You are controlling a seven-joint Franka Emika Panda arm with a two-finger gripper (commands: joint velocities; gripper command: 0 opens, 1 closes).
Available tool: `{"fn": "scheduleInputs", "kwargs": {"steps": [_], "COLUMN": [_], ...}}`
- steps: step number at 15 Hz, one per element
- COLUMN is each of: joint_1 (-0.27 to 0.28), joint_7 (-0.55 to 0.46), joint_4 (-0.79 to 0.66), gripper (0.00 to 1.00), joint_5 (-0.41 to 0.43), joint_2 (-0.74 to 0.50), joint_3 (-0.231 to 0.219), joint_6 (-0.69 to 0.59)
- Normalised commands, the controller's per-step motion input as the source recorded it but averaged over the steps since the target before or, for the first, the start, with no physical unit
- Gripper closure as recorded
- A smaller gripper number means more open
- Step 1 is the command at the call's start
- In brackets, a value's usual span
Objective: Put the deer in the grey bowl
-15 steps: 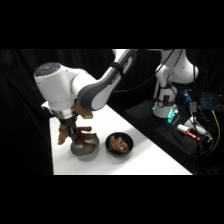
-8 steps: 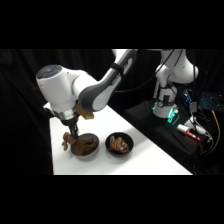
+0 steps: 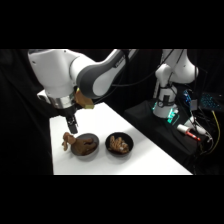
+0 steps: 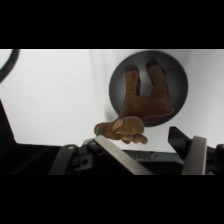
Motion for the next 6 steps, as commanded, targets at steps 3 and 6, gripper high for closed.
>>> {"fn": "scheduleInputs", "kwargs": {"steps": [3, 6], "joint_1": [-0.040, -0.062], "joint_7": [-0.16, -0.15], "joint_4": [-0.28, -0.27], "gripper": [0.00, 0.00], "joint_5": [0.044, 0.079], "joint_2": [-0.45, -0.37], "joint_3": [0.114, 0.115], "joint_6": [-0.18, -0.11]}}
